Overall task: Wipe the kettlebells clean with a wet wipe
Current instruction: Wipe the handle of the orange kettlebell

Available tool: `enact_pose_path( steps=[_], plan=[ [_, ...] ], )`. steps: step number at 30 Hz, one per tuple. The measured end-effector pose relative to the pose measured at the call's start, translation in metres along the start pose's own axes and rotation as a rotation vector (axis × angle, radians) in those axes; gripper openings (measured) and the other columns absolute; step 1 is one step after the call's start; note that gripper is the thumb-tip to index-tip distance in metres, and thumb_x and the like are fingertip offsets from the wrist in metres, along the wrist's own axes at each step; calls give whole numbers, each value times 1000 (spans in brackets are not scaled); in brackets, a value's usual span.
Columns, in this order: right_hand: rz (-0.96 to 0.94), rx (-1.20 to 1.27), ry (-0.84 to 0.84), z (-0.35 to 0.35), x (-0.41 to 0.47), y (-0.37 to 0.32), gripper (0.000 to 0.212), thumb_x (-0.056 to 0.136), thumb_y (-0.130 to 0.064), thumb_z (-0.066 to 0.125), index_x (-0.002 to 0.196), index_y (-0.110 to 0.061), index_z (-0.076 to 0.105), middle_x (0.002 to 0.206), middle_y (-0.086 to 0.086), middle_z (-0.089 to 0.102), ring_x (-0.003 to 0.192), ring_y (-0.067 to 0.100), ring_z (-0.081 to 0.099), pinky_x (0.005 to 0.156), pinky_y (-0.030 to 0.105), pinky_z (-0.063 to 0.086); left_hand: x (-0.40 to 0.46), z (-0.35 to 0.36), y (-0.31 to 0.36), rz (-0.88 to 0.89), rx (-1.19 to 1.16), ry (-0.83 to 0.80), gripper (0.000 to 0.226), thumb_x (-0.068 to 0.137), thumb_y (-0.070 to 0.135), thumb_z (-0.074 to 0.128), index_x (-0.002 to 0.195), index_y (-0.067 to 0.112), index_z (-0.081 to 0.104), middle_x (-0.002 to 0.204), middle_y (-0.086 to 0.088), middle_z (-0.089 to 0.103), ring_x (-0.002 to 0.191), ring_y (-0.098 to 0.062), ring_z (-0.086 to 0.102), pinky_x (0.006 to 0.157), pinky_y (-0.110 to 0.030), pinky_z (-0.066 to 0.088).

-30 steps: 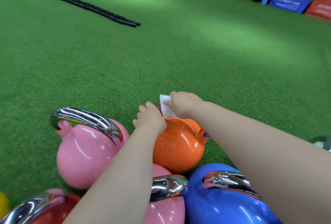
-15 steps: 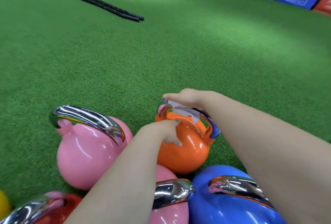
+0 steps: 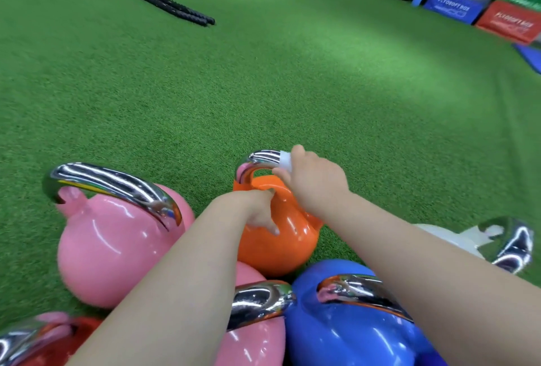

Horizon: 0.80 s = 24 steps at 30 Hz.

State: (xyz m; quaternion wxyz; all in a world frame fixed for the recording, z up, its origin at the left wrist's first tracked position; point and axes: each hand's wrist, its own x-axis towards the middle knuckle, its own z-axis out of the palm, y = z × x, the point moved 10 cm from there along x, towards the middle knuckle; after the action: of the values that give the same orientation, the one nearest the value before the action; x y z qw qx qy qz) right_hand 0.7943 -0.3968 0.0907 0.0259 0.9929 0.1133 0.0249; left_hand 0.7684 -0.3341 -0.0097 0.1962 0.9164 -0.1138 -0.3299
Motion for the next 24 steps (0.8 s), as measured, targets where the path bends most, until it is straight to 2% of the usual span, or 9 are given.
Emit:
enact_pose_path(
  steps=[2, 6, 10, 11, 12, 14, 17, 21, 24],
  plan=[
    [-47, -109, 39, 0, 9, -19, 44, 92, -52, 42, 113, -13, 38, 114, 9, 56, 103, 30, 59, 70, 34, 38, 1, 3, -2, 0, 3, 2, 96, 80, 36, 68, 149, 18, 4, 137, -10, 48, 116, -26, 54, 102, -37, 41],
    [-110, -65, -40, 4, 30, -35, 49, 87, -55, 51, 109, -13, 43, 108, 7, 61, 99, 29, 60, 67, 32, 35, 3, 7, -5, 14, -16, 0, 94, 78, 37, 70, 147, 20, 10, 135, -11, 51, 114, -27, 56, 100, -38, 43],
    [-107, 177, -355, 22, 42, -31, 46, 78, -63, 57, 70, -19, 47, 73, 1, 55, 77, 27, 53, 59, 29, 36, 2, 10, 4, 56, -86, -26, 87, 82, 32, 67, 147, 25, 10, 104, -6, 62, 97, -23, 62, 95, -40, 48],
    [-85, 251, -429, 26, 44, -27, 47, 77, -64, 57, 68, -19, 47, 70, 0, 54, 75, 25, 52, 57, 28, 36, 2, 11, 6, 69, -102, -36, 87, 83, 30, 67, 148, 27, 8, 99, -5, 61, 92, -22, 63, 94, -40, 49],
    [-60, 317, -487, 31, 45, -24, 50, 77, -67, 55, 74, -18, 52, 74, 1, 56, 77, 25, 53, 60, 28, 39, 2, 12, 7, 78, -106, -41, 88, 83, 29, 67, 148, 29, 7, 96, -4, 60, 89, -21, 63, 93, -39, 50],
    [-9, 407, -564, 35, 42, -16, 64, 77, -72, 49, 102, -14, 60, 100, 4, 62, 90, 25, 55, 75, 30, 43, 4, 14, 6, 78, -105, -48, 89, 83, 29, 67, 148, 32, 6, 97, -4, 60, 89, -19, 63, 92, -38, 50],
    [74, 567, -587, 34, 31, -3, 74, 83, -70, 36, 125, -12, 53, 119, 5, 52, 98, 23, 49, 83, 30, 37, 8, 14, 3, 66, -119, -44, 91, 82, 29, 68, 148, 31, 5, 101, -3, 57, 86, -17, 60, 90, -35, 50],
    [167, 740, -512, 40, 20, 28, 79, 87, -68, 25, 130, -7, 50, 137, 11, 47, 122, 27, 46, 99, 35, 33, 11, 13, 5, 78, -128, -25, 91, 81, 29, 69, 149, 26, 9, 131, -9, 53, 111, -22, 56, 91, -25, 41],
    [250, 825, -421, 49, 11, 48, 80, 88, -68, 20, 123, -6, 57, 125, 16, 56, 111, 28, 52, 96, 35, 37, 10, 13, 3, 60, -101, -26, 88, 81, 31, 68, 148, 23, 12, 125, -6, 58, 111, -23, 57, 92, -27, 42]
  ],
)
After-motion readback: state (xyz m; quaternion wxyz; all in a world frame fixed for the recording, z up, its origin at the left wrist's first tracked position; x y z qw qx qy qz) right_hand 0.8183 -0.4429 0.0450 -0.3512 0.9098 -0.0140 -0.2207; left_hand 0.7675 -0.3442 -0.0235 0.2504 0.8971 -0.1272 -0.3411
